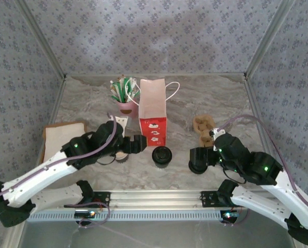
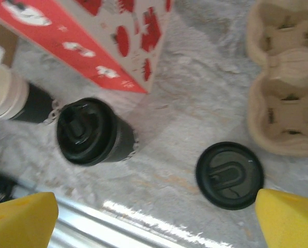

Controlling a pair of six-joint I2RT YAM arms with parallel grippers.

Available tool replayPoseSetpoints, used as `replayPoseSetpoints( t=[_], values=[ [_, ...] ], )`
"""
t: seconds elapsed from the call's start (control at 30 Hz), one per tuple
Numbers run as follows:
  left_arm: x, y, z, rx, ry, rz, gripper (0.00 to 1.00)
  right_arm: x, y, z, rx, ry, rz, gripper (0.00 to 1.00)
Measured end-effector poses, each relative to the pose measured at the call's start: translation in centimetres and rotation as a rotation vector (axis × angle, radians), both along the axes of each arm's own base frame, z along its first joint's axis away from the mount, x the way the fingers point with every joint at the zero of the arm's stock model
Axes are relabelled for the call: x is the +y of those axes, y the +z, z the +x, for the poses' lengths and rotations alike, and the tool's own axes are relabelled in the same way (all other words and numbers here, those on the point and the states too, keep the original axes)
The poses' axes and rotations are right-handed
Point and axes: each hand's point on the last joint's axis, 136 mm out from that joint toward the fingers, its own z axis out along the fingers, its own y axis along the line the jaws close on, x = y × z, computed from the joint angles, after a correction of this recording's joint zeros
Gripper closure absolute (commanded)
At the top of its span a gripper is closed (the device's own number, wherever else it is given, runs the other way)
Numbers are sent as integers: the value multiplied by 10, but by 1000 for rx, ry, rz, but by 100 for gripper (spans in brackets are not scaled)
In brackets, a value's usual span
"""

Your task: Pack the takeout coffee

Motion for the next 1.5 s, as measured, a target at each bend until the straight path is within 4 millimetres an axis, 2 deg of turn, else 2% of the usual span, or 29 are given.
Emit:
replayPoseSetpoints(
  t=[0.1,0.23,0.37,0.5,0.7,0.83,0.93,1.03,1.17,1.3,1.43,1.5],
  values=[
    [-3,-12,17,30,16,37,9,-10,-6,12,9,-76,-49,0],
    [-17,-24,32,64,-8,39,15,-19,-17,26,53,-150,-102,0],
    [-43,-28,46,82,-59,33,26,-27,-28,41,105,-205,-132,0],
    [-64,-27,62,81,-86,16,32,-37,-38,57,162,-261,-128,0],
    [-76,-29,81,87,-87,-7,34,-48,-44,73,203,-318,-56,0],
    [-82,-31,89,103,-93,-20,34,-50,-49,80,221,-328,-22,0],
    [-93,-28,94,105,-122,-54,34,-49,-55,85,239,-328,-12,0],
    [-105,-27,92,119,-166,-90,33,-47,-62,88,256,-326,-10,0],
    [-111,-24,82,127,-197,-104,25,-46,-65,92,254,-325,-10,0],
    [-117,-17,60,113,-237,-81,18,-45,-67,97,248,-302,-28,1],
    [-123,-11,34,92,-276,-39,16,-45,-78,102,273,-268,-65,7],
    [-128,-7,23,77,-291,-20,17,-46,-82,104,279,-258,-78,12]
  ],
)
